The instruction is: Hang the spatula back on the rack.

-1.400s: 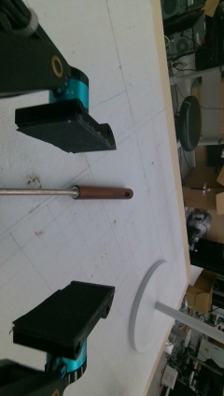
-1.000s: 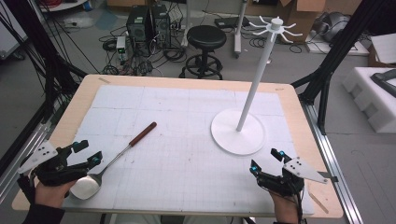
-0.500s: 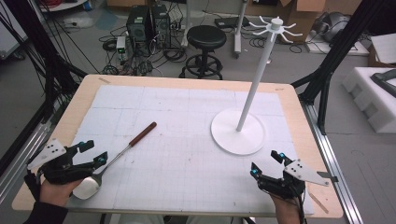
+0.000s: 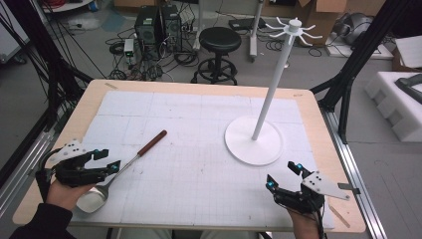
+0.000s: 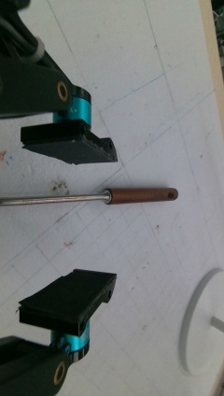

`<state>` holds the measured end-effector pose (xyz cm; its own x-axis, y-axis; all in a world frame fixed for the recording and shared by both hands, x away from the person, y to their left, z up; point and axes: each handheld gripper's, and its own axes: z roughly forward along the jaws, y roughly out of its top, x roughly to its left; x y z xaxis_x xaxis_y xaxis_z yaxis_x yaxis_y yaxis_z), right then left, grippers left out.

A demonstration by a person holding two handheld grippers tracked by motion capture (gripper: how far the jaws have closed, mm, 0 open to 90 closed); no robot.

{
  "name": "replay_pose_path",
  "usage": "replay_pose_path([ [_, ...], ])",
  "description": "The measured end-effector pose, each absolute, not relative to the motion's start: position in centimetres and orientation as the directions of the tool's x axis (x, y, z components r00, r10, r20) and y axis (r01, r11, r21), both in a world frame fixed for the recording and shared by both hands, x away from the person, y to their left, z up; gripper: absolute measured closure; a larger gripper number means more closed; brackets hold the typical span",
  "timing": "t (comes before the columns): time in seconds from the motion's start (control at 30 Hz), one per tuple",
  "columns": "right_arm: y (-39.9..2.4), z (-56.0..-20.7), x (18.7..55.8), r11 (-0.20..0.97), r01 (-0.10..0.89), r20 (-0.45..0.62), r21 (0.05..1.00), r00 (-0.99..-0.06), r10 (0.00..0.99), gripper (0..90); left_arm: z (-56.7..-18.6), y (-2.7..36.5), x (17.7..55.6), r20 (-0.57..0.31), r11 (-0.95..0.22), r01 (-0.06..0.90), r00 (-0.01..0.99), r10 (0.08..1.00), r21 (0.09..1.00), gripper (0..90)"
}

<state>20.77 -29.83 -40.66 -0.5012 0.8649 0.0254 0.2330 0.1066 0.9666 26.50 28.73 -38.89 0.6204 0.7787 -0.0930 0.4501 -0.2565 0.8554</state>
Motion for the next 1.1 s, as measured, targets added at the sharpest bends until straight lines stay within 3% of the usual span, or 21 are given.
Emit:
replay_pose_path([
  [0.47, -29.9, -40.7, 20.7, 0.106, 0.231, 0.025, 0.967, -0.500, 0.866, 14.9, -42.1, 27.3, 27.8, -0.099, -0.352, 0.589, 0.598, 0.795, 0.728, 50.6],
  [1.1, -30.0, -40.8, 20.7, 0.103, 0.240, 0.031, 0.965, -0.497, 0.867, 14.9, -43.0, 26.7, 28.2, -0.043, -0.425, 0.642, 0.581, 0.813, 0.638, 76.0],
])
